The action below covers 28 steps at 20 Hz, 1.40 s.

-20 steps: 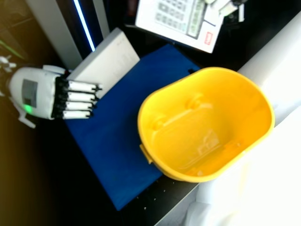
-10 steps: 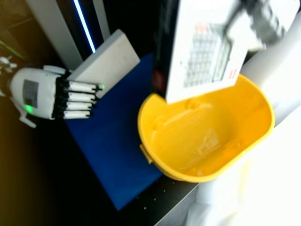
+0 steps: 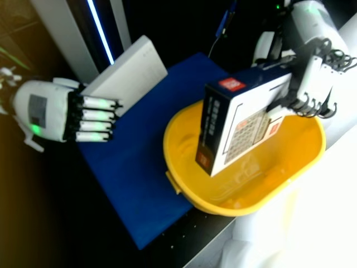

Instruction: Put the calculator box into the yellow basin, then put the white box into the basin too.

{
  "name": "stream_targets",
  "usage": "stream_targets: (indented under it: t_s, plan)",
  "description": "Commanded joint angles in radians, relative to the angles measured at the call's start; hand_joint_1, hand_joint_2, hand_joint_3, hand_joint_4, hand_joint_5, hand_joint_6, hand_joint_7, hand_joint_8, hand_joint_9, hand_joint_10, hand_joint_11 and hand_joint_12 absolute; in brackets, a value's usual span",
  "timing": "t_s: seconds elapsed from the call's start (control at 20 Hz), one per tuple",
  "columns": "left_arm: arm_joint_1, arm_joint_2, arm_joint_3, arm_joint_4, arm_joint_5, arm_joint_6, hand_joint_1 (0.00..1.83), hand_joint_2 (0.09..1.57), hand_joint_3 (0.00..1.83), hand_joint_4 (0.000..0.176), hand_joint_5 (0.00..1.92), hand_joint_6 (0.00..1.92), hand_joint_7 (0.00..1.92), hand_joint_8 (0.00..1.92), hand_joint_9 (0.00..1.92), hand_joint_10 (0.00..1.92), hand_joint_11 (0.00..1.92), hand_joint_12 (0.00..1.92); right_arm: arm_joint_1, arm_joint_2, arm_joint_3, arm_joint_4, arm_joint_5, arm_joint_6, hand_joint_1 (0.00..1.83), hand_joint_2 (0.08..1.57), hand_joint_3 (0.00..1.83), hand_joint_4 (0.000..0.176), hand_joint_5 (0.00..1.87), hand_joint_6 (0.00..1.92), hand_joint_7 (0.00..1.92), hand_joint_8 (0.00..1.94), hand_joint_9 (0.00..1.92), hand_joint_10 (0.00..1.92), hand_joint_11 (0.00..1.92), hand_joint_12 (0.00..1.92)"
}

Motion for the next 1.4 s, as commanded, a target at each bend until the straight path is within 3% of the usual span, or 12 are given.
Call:
stream_targets:
  t_s: [0.0,0.1,0.15,0.3,0.45,0.65,0.85,0.9,1.0,1.05,1.2,1.35]
  plan:
    - [-0.008,0.001,0.003,-0.018,-0.113,-0.003,1.08,1.25,0.00,0.000,0.73,1.36,0.50,1.14,0.32,1.28,0.05,1.88,0.013,0.001,0.001,-0.029,-0.125,0.011,1.25,1.14,0.00,0.000,0.90,1.07,0.98,1.08,0.89,1.19,0.75,1.50]
    - [-0.007,0.002,0.006,-0.020,-0.113,-0.004,0.99,1.11,0.00,0.000,0.39,0.83,0.23,0.81,0.05,1.17,0.00,1.74,0.015,0.001,0.001,-0.030,-0.125,0.011,1.21,1.14,0.00,0.000,0.91,1.07,0.96,1.13,0.92,1.13,0.79,1.49]
    - [-0.007,0.002,0.008,-0.022,-0.112,-0.004,0.88,1.07,0.00,0.053,0.31,0.58,0.17,0.51,0.01,0.90,0.00,1.56,0.015,0.001,0.001,-0.030,-0.125,0.011,1.21,1.14,0.00,0.000,0.92,1.04,0.96,1.13,0.92,1.10,0.81,1.48]
    - [-0.007,0.002,0.015,-0.032,-0.108,0.003,0.78,1.02,0.00,0.093,0.23,0.16,0.14,0.10,0.00,0.39,0.00,1.06,0.017,0.002,0.001,-0.031,-0.125,0.011,1.21,1.14,0.00,0.005,0.92,1.05,0.95,1.13,0.92,1.06,0.79,1.46]
    - [0.000,0.002,0.018,-0.063,-0.101,0.031,0.76,0.97,0.00,0.075,0.22,0.07,0.09,0.01,0.00,0.08,0.00,0.53,0.020,0.003,0.001,-0.033,-0.125,0.011,1.21,1.14,0.00,0.008,0.91,1.08,0.97,1.08,0.91,1.04,0.75,1.42]
    - [0.016,0.032,0.001,-0.115,-0.163,0.031,0.73,0.98,0.00,0.059,0.23,0.03,0.14,0.01,0.04,0.08,0.00,0.50,0.027,0.009,-0.001,-0.035,-0.128,0.011,1.21,1.14,0.00,0.008,0.91,1.08,0.97,1.10,0.93,1.00,0.76,1.42]
    - [-0.034,0.148,-0.101,-0.145,-0.333,0.031,0.71,1.04,0.01,0.067,0.27,0.01,0.23,0.01,0.12,0.06,0.00,0.37,0.028,0.041,-0.021,-0.035,-0.148,0.012,1.20,1.15,0.00,0.007,0.89,1.10,0.95,1.13,0.90,1.00,0.70,1.43]
    - [-0.066,0.180,-0.123,-0.143,-0.362,0.031,0.68,1.05,0.01,0.078,0.29,0.01,0.24,0.00,0.16,0.05,0.00,0.64,0.028,0.058,-0.028,-0.035,-0.160,0.011,1.22,1.11,0.00,0.008,0.97,0.98,1.02,1.02,0.96,0.96,0.76,1.39]
    - [-0.100,0.225,-0.151,-0.142,-0.400,0.031,0.64,1.01,0.00,0.119,0.32,0.01,0.20,0.00,0.12,0.02,0.00,0.56,0.028,0.081,-0.033,-0.035,-0.170,0.011,1.37,1.09,0.00,0.000,1.02,0.96,1.02,0.89,0.92,1.13,0.72,1.32]
    - [-0.111,0.240,-0.159,-0.142,-0.412,0.032,0.61,1.04,0.01,0.091,0.32,0.01,0.21,0.01,0.20,0.05,0.00,0.88,0.028,0.090,-0.032,-0.035,-0.179,0.011,1.38,1.09,0.00,0.000,1.01,0.99,1.03,0.86,0.94,1.12,0.75,1.29]
    - [-0.149,0.270,-0.179,-0.142,-0.431,0.042,0.64,1.14,0.02,0.023,0.24,0.00,0.16,0.00,0.20,0.05,0.00,0.91,0.030,0.139,-0.032,-0.035,-0.213,0.009,1.26,1.11,0.00,0.000,1.01,0.91,0.99,1.03,0.96,0.98,0.82,1.28]
    - [-0.185,0.295,-0.198,-0.146,-0.428,0.086,0.59,1.11,0.00,0.002,0.23,0.01,0.20,0.02,0.24,0.07,0.00,1.08,0.054,0.183,-0.032,-0.035,-0.230,-0.010,1.37,1.10,0.00,0.000,0.99,0.90,0.96,1.02,0.94,1.17,0.81,1.23]
